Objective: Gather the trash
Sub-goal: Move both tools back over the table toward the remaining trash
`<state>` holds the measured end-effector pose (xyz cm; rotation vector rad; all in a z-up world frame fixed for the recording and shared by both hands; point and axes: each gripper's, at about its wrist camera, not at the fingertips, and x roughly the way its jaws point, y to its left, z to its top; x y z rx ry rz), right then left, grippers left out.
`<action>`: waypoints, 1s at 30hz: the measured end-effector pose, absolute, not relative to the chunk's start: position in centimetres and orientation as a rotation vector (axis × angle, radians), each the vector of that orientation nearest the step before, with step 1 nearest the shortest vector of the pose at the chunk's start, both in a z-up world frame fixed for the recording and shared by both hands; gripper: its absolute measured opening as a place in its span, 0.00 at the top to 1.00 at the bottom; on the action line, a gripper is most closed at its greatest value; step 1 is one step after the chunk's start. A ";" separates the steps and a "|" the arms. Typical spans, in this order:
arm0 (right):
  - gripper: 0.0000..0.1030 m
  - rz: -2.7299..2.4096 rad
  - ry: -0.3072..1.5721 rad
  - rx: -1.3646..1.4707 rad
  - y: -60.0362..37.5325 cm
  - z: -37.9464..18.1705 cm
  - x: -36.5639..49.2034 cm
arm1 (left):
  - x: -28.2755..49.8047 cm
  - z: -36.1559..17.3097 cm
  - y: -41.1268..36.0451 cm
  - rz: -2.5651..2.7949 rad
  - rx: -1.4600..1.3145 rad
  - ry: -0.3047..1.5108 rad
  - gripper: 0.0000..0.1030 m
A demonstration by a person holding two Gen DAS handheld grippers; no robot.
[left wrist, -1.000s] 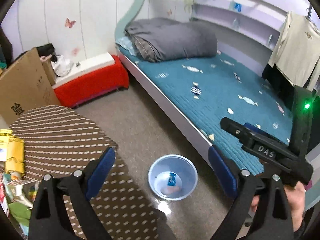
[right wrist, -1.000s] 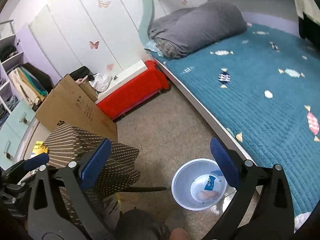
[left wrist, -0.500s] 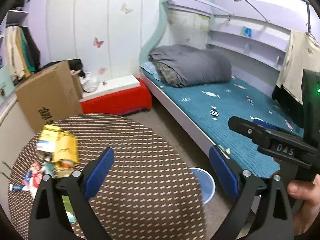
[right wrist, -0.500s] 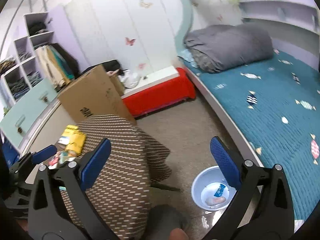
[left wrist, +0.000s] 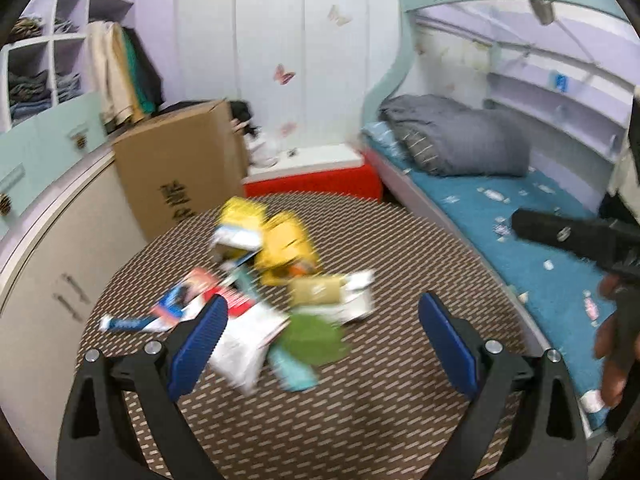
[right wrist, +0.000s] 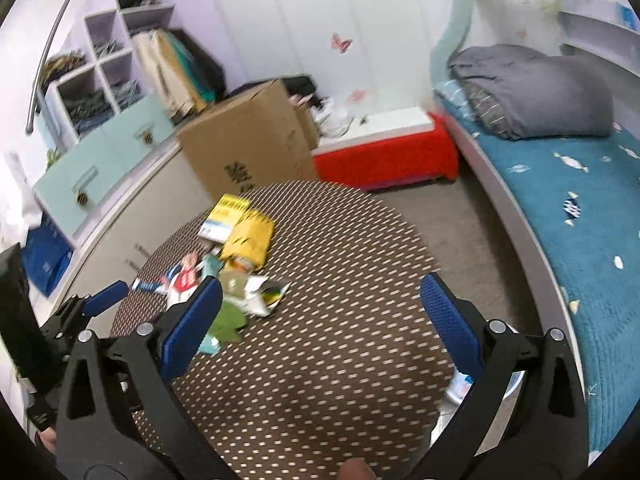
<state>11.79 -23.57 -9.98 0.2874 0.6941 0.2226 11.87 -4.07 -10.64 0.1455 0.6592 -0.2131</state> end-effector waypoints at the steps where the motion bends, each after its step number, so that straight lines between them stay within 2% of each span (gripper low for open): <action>1: 0.06 0.236 0.701 0.281 -23.0 -10.2 11.9 | 12.0 -11.3 -3.2 -0.191 0.159 0.672 0.09; 7: 0.06 0.310 0.760 0.253 -20.8 -11.8 14.0 | 13.3 -15.9 -0.9 -0.075 0.251 0.741 0.09; 13: 0.06 0.381 0.844 0.208 -19.8 -13.8 15.9 | 14.8 -17.1 -1.3 -0.034 0.314 0.718 0.09; 15: 0.06 0.413 0.870 0.194 -19.4 -14.3 16.2 | 14.6 -16.9 -1.2 -0.051 0.308 0.695 0.18; 16: 0.06 0.429 0.881 0.180 -18.9 -14.5 16.4 | 14.9 -16.8 -0.9 -0.076 0.286 0.706 0.30; 17: 0.06 0.446 0.892 0.157 -18.2 -14.8 16.6 | 15.0 -16.7 -0.4 -0.089 0.261 0.717 0.37; 19: 0.06 0.468 0.908 0.125 -17.0 -15.1 16.8 | 15.1 -16.6 1.4 -0.113 0.179 0.726 0.41; 22: 0.06 0.519 0.909 0.090 -14.7 -15.2 17.0 | 14.9 -16.8 3.3 -0.125 0.109 0.731 0.57; 23: 0.06 0.534 0.906 0.066 -13.7 -15.2 16.9 | 14.8 -16.8 3.9 -0.127 0.092 0.730 0.59; 27: 0.06 0.587 0.866 -0.023 -9.5 -15.0 16.5 | 14.0 -16.6 6.1 -0.149 0.065 0.711 0.57; 28: 0.07 0.599 0.856 -0.048 -8.6 -15.0 16.6 | 13.9 -16.7 6.5 -0.153 0.083 0.707 0.52; 29: 0.09 0.604 0.846 -0.084 -7.5 -15.1 16.6 | 13.8 -16.8 6.7 -0.154 0.098 0.704 0.41; 30: 0.18 0.600 0.840 -0.136 -6.2 -15.3 16.8 | 13.6 -16.8 7.0 -0.156 0.112 0.696 0.35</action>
